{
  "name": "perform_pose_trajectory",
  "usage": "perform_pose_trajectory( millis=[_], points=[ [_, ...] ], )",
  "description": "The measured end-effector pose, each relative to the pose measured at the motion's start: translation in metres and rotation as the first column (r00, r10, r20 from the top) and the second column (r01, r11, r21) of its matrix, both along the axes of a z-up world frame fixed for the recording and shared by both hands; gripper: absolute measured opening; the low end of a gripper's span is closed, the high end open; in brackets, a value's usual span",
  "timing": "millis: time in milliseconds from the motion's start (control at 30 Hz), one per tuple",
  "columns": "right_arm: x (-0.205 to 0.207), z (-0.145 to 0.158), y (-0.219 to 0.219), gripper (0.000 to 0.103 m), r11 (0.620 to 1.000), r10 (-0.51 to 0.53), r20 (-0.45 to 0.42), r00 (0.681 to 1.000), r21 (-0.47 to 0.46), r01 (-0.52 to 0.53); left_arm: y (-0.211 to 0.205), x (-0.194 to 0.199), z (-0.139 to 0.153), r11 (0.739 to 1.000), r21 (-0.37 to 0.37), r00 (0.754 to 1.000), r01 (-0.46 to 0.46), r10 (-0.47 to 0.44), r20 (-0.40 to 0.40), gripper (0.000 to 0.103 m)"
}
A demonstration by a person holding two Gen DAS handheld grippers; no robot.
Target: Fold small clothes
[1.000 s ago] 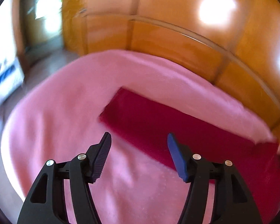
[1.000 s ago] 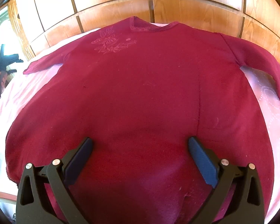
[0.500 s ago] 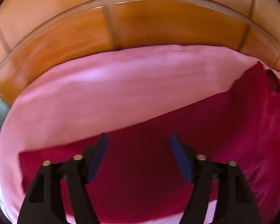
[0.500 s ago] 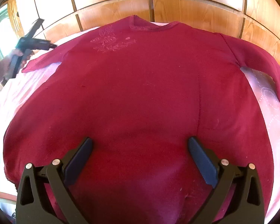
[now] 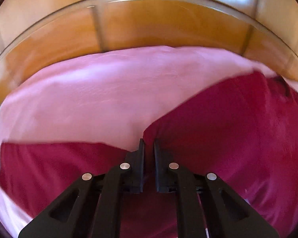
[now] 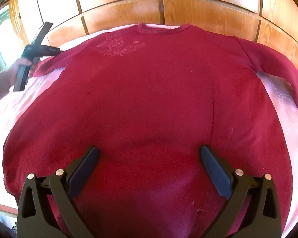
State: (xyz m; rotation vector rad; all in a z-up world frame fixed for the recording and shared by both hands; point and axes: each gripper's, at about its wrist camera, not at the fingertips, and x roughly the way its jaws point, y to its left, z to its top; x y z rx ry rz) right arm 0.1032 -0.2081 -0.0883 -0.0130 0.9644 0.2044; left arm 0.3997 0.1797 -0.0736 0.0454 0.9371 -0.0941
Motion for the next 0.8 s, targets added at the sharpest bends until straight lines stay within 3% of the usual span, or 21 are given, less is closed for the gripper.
perform_pose_trajectory(
  millis=[33,167,233,267,400,567,633,767,800],
  points=[
    [0.001,0.0,0.0,0.101,1.0,-0.003,0.0,1.0,-0.003,0.003,0.001,0.001,-0.003,0.998,0.0,0.998,-0.069,0.069,0.008,0.007],
    [-0.001,0.001,0.0,0.101,1.0,-0.005,0.001,1.0,-0.003,0.005,-0.01,0.006,-0.004,0.98,0.025,0.98,-0.197,0.197,0.005,0.014],
    [-0.001,0.001,0.0,0.101,1.0,-0.005,0.002,1.0,-0.005,0.005,-0.009,-0.001,0.004,0.971,0.023,0.972,-0.237,0.237,0.007,0.033],
    [-0.001,0.001,0.0,0.101,1.0,-0.005,0.003,1.0,-0.003,0.005,-0.005,-0.008,0.009,0.967,0.005,0.967,-0.254,0.254,0.016,0.049],
    [-0.002,0.001,-0.001,0.101,1.0,-0.004,0.007,1.0,0.004,0.004,0.001,-0.054,0.034,0.941,-0.088,0.943,-0.326,0.331,0.042,0.05],
    [-0.002,0.005,-0.007,0.101,0.999,0.009,-0.007,1.0,0.032,-0.009,-0.059,-0.13,0.046,0.958,-0.187,0.97,-0.218,0.233,0.066,0.052],
    [-0.003,0.015,-0.022,0.1,0.994,-0.009,-0.02,1.0,0.104,0.011,-0.093,-0.158,0.04,0.964,-0.222,0.987,-0.144,0.157,0.04,0.054],
    [-0.015,0.05,-0.091,0.083,0.955,-0.209,0.041,0.977,0.222,0.195,-0.155,-0.199,0.029,0.981,-0.189,0.996,-0.036,0.05,0.069,0.056],
    [-0.019,0.059,-0.113,0.081,0.941,-0.284,0.068,0.956,0.21,0.264,-0.172,-0.21,0.025,0.985,-0.175,0.997,-0.007,0.021,0.076,0.064]
  ],
)
